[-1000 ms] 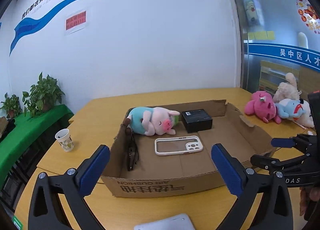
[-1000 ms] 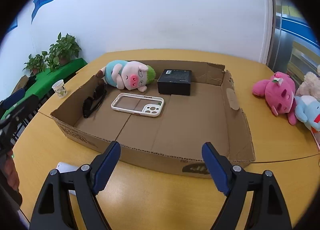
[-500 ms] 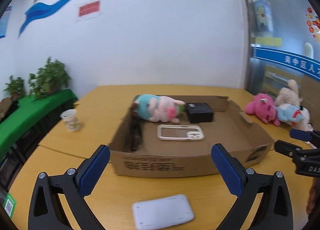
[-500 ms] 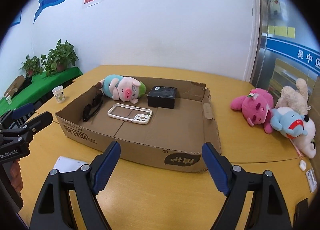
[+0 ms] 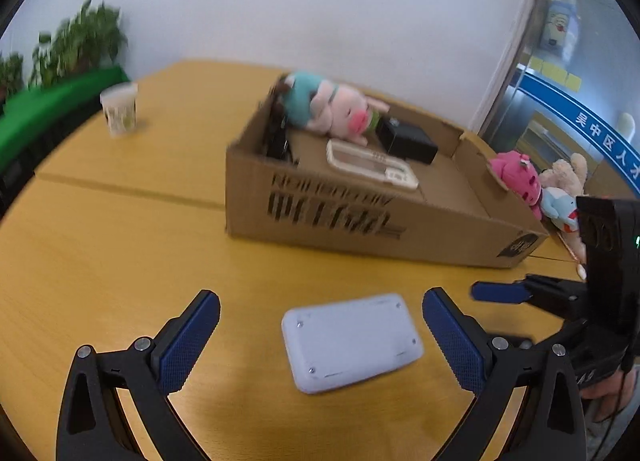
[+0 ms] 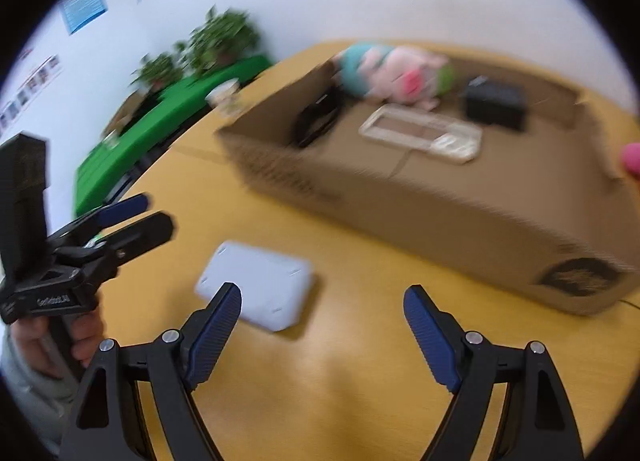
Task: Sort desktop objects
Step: 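Move the left tool to the white plastic case and grasp it, then lift the white case with the left tool and carry it over the cardboard box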
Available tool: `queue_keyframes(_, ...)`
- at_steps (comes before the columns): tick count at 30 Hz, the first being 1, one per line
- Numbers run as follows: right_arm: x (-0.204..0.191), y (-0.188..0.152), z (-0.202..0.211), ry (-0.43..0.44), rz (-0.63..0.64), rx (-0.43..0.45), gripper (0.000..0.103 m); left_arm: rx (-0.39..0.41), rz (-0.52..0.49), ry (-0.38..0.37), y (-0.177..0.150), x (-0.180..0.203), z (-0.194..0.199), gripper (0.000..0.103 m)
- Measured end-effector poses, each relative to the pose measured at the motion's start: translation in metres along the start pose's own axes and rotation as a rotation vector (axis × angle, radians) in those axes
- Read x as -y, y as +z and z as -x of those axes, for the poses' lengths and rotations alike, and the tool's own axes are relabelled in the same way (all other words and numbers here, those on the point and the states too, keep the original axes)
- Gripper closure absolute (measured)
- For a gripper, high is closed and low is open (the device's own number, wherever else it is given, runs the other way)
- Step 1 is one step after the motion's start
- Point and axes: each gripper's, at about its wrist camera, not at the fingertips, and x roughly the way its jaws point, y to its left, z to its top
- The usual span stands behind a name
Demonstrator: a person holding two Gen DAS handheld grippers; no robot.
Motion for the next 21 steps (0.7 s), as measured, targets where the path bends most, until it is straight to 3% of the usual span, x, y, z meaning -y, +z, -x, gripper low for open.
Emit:
queue_keyframes(4, -0.01, -0.008, -0.037, 0.043, 0.037, -0.086, 0.02, -0.092, 0.045, -0.059, -0.008, -0.013, -0.027, 0.008)
queue_keyframes(6, -0.014, -0.015, -0.048, 0.065, 0.061, -0.114, 0.019, -0.15, 0.055, -0.081, -0.013, -0.014, -0.039, 0.022)
queue_keyframes(8, -0.021, -0.02, -0.047, 0.058, 0.129, -0.101, 0.019, -0.212, 0.064, -0.091, -0.019, -0.012, -0.053, 0.029)
queue_keyframes(14, -0.034, -0.028, -0.046, 0.013, 0.237, -0.097, 0.021, -0.226, 0.009, -0.116, -0.019, 0.009, -0.058, 0.045)
queue_keyframes(17, -0.032, -0.033, -0.04, -0.041, 0.271, -0.095, 0.041, -0.228, 0.015, -0.129, -0.019, 0.015, -0.059, 0.047)
queue_keyframes(19, -0.023, -0.036, -0.032, -0.035, 0.255, -0.101, 0.049, -0.239, 0.011, -0.158, -0.02, 0.02, -0.062, 0.05)
queue_keyframes(21, -0.01, -0.047, -0.019, -0.026, 0.234, -0.103, 0.05, -0.259, 0.003, -0.211, -0.022, 0.028, -0.065, 0.055)
